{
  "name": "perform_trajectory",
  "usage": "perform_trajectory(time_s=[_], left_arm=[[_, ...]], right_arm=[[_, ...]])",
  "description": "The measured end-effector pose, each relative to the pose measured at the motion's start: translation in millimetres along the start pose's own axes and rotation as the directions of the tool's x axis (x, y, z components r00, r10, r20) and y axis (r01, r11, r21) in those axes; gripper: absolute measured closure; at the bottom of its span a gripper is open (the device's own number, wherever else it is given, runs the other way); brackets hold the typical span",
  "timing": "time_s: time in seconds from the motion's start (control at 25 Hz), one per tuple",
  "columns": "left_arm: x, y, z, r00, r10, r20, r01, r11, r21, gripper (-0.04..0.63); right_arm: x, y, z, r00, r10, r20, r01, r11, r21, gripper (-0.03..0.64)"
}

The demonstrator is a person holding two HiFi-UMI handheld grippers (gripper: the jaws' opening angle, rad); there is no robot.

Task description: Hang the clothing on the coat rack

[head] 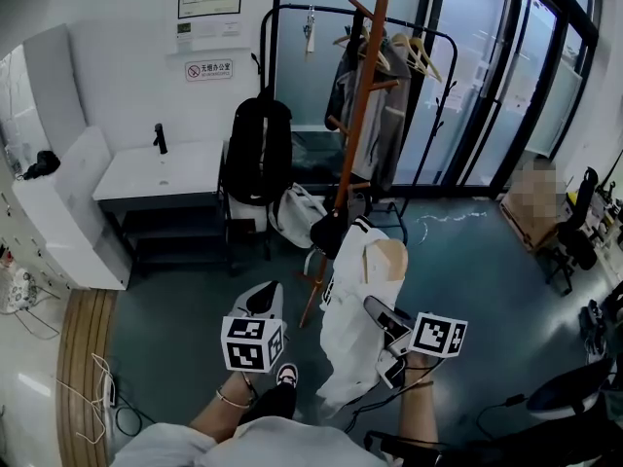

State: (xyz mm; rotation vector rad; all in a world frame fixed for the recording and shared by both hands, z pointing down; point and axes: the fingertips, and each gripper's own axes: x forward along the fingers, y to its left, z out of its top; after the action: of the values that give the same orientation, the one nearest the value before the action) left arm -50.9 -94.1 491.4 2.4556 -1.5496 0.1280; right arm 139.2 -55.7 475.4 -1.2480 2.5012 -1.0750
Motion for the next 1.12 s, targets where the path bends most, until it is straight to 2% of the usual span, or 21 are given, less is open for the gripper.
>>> perform_trajectory(time_s=[0.56,1.12], left_arm=[[73.3,21.2,14.2,1.000,-0.018,0.017,0.019,1.000,-0.018,0.588],[154.8,56.7,35.8,1.000,0.013,0.017,-0.012,0.998,-0.060,0.588]], right_arm=[[59.5,-6.5,36.0,0.993,0.083,-0.082,-0.087,0.995,-0.047,0.554],[123.8,-32.2,78.6,0.970,0.124,-0.207,-0.148,0.983,-0.105,0.554]])
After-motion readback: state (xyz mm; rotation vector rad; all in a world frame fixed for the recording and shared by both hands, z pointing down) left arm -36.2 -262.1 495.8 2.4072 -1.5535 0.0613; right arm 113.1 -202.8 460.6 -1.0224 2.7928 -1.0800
